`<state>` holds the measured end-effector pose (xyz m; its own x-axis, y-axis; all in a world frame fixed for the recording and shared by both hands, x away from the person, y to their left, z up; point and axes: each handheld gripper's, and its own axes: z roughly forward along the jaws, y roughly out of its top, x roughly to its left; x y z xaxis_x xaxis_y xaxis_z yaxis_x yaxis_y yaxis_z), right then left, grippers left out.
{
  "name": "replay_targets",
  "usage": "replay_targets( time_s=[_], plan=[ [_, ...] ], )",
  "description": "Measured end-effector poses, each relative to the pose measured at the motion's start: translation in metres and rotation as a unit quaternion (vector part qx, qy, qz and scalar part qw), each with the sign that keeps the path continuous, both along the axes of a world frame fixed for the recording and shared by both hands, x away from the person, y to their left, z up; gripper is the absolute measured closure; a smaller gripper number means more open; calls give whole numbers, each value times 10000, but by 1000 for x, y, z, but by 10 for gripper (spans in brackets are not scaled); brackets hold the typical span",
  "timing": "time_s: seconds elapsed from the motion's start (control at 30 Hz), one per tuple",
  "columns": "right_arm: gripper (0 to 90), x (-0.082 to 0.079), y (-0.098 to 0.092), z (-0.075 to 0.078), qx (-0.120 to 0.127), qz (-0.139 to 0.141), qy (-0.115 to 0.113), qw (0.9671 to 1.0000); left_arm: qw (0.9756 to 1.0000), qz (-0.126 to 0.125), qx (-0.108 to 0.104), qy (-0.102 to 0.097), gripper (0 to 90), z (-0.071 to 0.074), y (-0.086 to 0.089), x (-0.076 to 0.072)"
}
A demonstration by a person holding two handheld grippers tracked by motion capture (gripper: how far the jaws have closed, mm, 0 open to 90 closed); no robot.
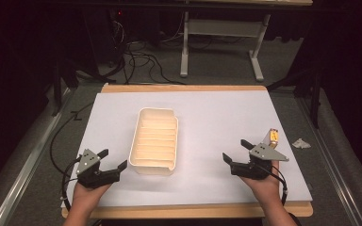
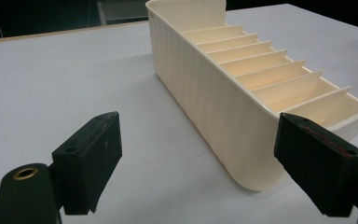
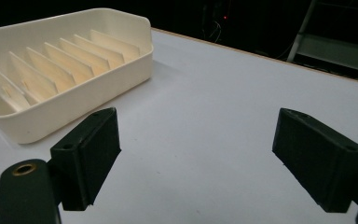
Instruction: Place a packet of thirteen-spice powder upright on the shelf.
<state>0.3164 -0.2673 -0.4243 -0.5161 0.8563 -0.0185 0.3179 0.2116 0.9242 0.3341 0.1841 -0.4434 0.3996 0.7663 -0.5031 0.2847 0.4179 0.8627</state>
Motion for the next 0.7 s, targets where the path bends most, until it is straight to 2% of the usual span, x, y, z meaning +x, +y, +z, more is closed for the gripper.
replay_targets(
  time_s=[0.37, 0.53, 0.7],
  plan=[
    [175, -2, -4, 3, 30, -12, -56, 10000, 10000, -13, 52, 19, 155, -1, 2, 2],
    [182, -4, -7, 6, 3, 0, -136, 9999, 10000, -16, 72, 17, 156, -1, 1, 2],
    [165, -9, -9, 10, -24, -31, -321, 9995, 10000, 8, 62, 21, 156, -1, 2, 2]
  ],
)
